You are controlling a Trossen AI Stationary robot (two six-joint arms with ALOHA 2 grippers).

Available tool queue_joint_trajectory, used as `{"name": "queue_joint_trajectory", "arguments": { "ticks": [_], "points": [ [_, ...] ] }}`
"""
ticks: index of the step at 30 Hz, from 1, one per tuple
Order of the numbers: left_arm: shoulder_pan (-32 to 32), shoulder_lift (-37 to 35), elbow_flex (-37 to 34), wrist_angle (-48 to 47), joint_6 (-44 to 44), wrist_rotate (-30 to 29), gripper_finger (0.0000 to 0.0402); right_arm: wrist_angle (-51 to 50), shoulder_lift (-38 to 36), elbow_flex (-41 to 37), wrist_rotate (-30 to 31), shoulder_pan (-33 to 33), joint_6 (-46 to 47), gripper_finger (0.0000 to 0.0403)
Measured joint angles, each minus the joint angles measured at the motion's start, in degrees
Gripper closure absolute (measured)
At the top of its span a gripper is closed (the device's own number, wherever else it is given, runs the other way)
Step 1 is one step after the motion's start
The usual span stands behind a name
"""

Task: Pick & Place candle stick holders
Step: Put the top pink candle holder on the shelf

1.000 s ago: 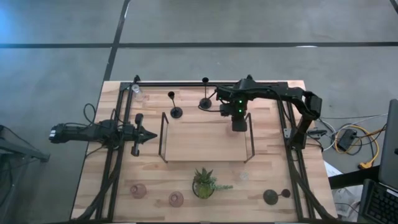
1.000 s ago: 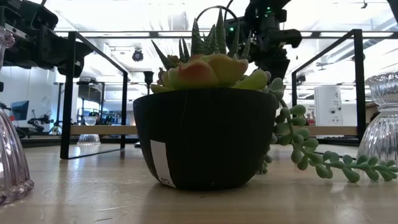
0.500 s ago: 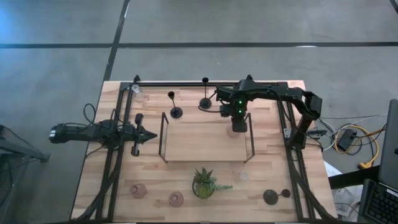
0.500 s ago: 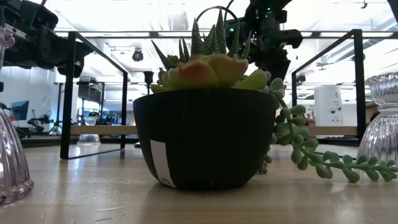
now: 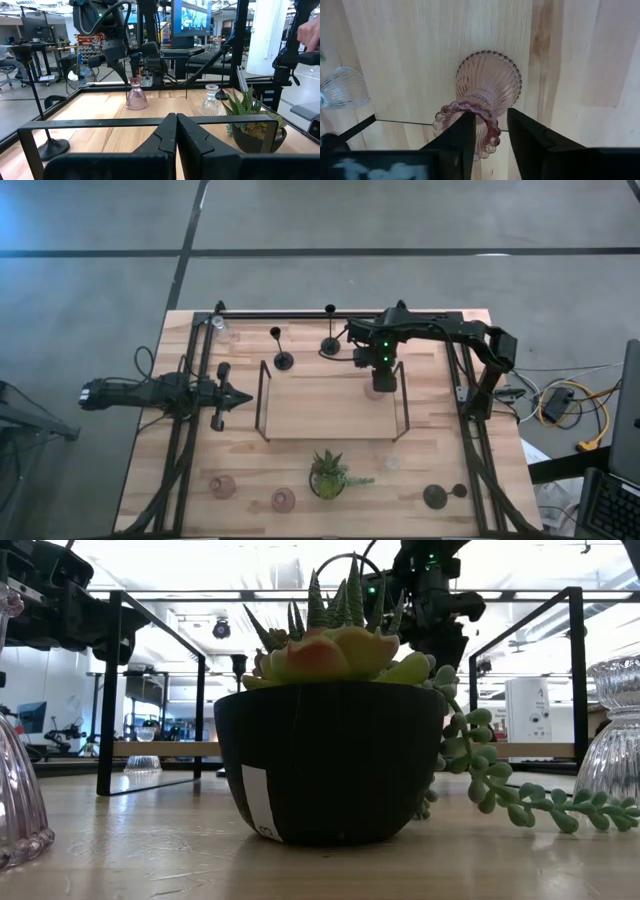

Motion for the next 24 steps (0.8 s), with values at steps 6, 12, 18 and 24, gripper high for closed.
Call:
{"name": "queue_joint_trajectory", "arguments": {
  "ticks": [6, 12, 18, 24],
  "points": [
    [0.0, 0.0, 0.0, 0.0, 0.0, 0.0, 0.0388, -0.2, 0.1, 0.0, 0.0, 0.0, -0.4, 0.0239],
    [0.0, 0.0, 0.0, 0.0, 0.0, 0.0, 0.0388, -0.4, 0.1, 0.0, 0.0, 0.0, -0.4, 0.0205],
    [0.0, 0.0, 0.0, 0.0, 0.0, 0.0, 0.0388, -1.3, -0.8, 0.0, 6.9, 0.0, -0.2, 0.02],
    [0.0, 0.0, 0.0, 0.0, 0.0, 0.0, 0.0388, -1.7, -1.7, 0.0, 8.7, -0.2, -0.2, 0.02]
  ]
}}
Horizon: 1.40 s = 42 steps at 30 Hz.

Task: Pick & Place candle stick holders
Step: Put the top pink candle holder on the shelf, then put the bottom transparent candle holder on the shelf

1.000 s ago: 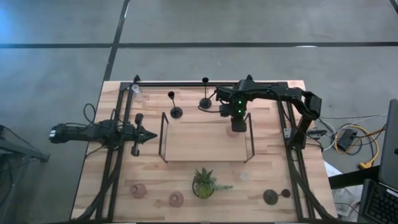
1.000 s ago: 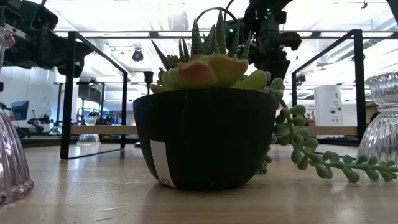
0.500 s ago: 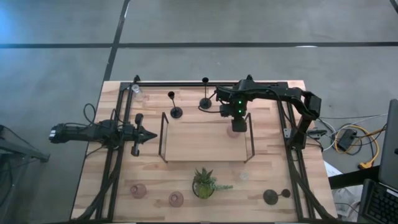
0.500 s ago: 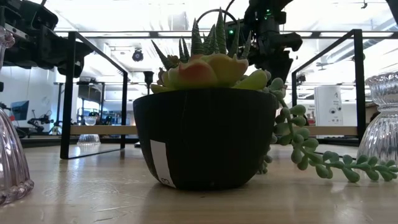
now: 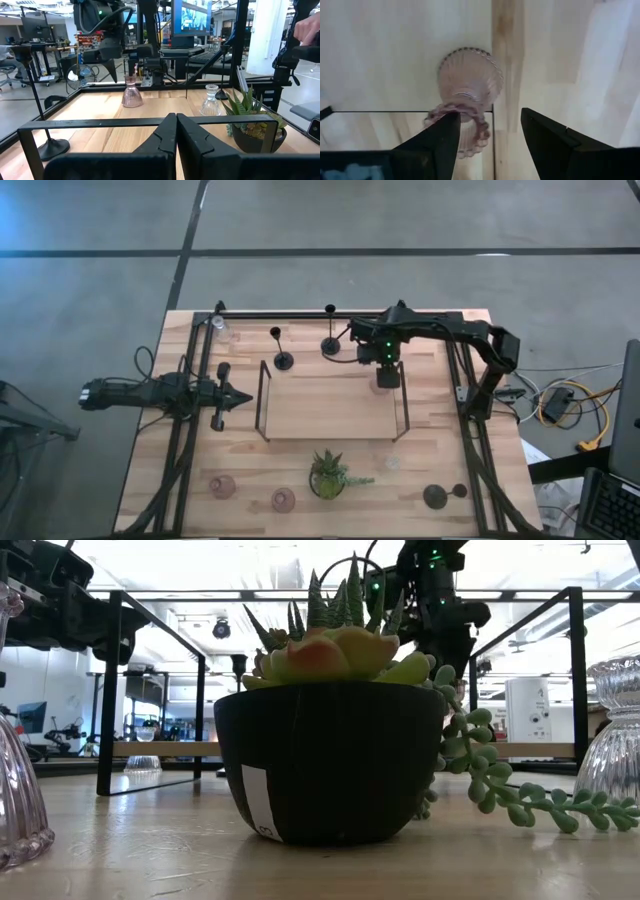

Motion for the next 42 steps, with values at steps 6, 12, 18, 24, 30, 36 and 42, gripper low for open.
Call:
{"name": "queue_joint_trajectory", "arguments": {
  "ticks": [6, 12, 18, 24, 30, 36, 42],
  "points": [
    [0.0, 0.0, 0.0, 0.1, 0.0, 0.0, 0.0388, 0.1, -1.3, 0.0, -1.4, 0.0, 0.2, 0.02],
    [0.0, 0.0, 0.0, 0.2, 0.0, 0.0, 0.0388, 0.2, -2.0, 0.0, -3.3, 0.1, 0.8, 0.02],
    [0.0, 0.0, 0.0, 0.2, 0.0, 0.0, 0.0388, 0.2, -3.5, 0.0, -3.3, 0.1, 1.4, 0.02],
    [0.0, 0.0, 0.0, 0.2, 0.0, 0.0, 0.0388, -0.2, -5.8, 1.3, -3.3, 0.2, 3.3, 0.02],
    [0.0, 0.0, 0.0, 0.2, 0.0, 0.0, 0.0388, -1.4, -9.9, 4.6, -9.1, 2.2, 5.2, 0.0216],
    [0.0, 0.0, 0.0, 0.2, 0.0, 0.0, 0.0388, -1.3, -13.4, 5.5, -17.9, 9.2, 10.8, 0.0241],
    [0.0, 0.0, 0.0, 0.2, 0.0, 0.0, 0.0388, -0.5, -14.4, 5.4, -19.5, 21.7, 20.1, 0.0254]
  ]
}}
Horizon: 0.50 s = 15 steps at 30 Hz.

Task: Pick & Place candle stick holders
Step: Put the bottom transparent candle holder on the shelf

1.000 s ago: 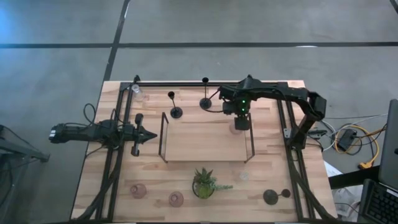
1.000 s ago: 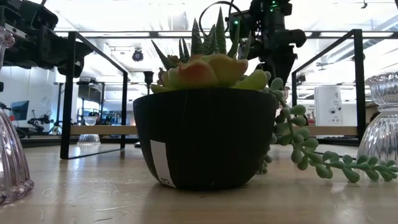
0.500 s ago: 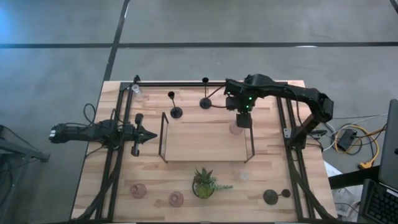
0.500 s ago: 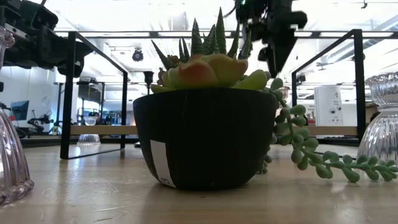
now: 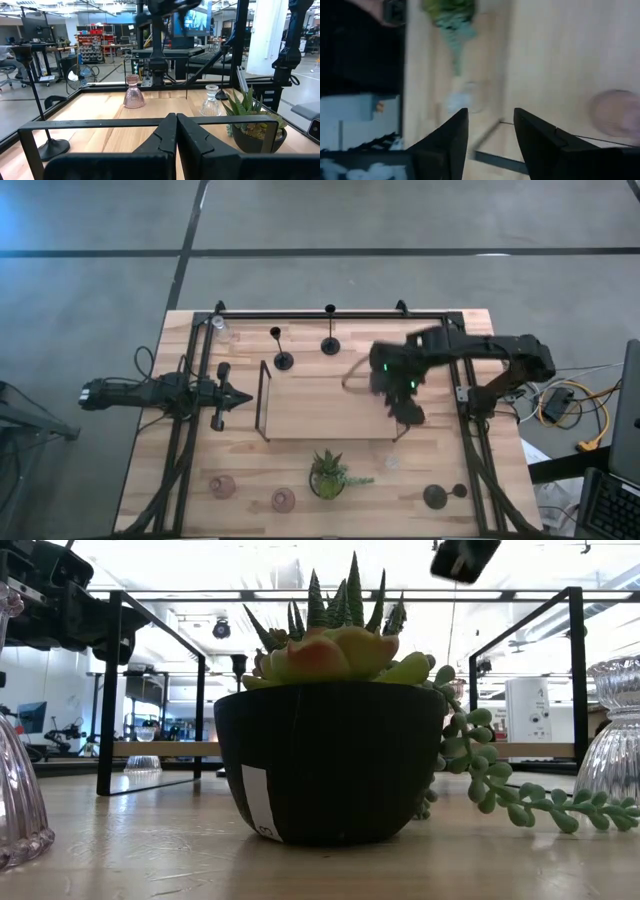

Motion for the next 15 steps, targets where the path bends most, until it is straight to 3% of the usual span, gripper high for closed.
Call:
{"name": "queue_joint_trajectory", "arguments": {
  "ticks": [5, 11, 15],
  "points": [
    [0.0, 0.0, 0.0, 0.0, 0.0, 0.0, 0.0388, 4.4, 0.3, -0.3, 0.7, 10.9, 6.9, 0.0259],
    [0.0, 0.0, 0.0, 0.0, 0.0, 0.0, 0.0388, 6.3, 1.2, -1.4, 13.0, 20.2, 14.5, 0.0257],
    [0.0, 0.0, 0.0, 0.1, 0.0, 0.0, 0.0388, 6.8, 2.9, -2.2, 16.5, 23.1, 19.9, 0.0262]
  ]
}}
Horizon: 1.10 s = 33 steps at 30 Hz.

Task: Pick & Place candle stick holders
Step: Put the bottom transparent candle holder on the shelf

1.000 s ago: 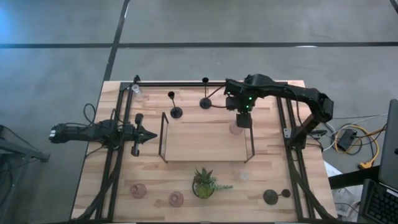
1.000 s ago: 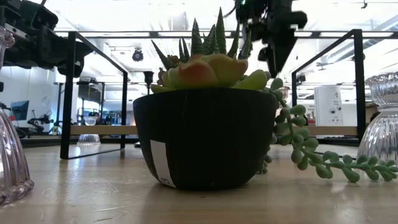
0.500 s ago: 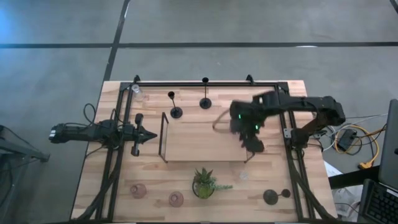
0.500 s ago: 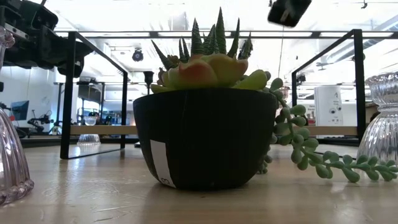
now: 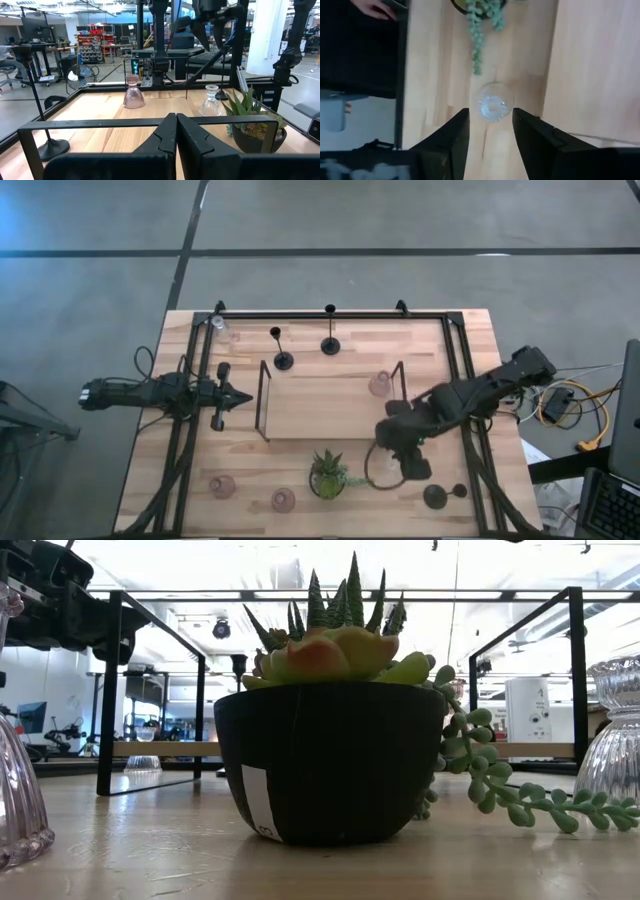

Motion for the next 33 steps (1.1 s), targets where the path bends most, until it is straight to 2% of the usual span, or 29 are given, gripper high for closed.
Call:
{"name": "queue_joint_trajectory", "arguments": {
  "ticks": [6, 18, 28, 33],
  "points": [
    [0.0, 0.0, 0.0, 0.1, 0.0, 0.0, 0.0388, 0.1, 4.9, -0.9, 0.0, 2.0, 5.4, 0.027],
    [0.0, 0.0, 0.0, 0.2, 0.0, 0.0, 0.0388, 0.2, 12.0, -1.3, 0.3, 5.0, 8.0, 0.0294],
    [0.0, 0.0, 0.0, 0.3, 0.0, 0.0, 0.0388, 3.3, 11.8, -7.9, 1.3, 5.0, 9.7, 0.0305],
    [0.0, 0.0, 0.0, 0.4, 0.0, 0.0, 0.0388, 7.4, 10.5, -11.2, -1.5, 4.9, 11.7, 0.0299]
  ]
}}
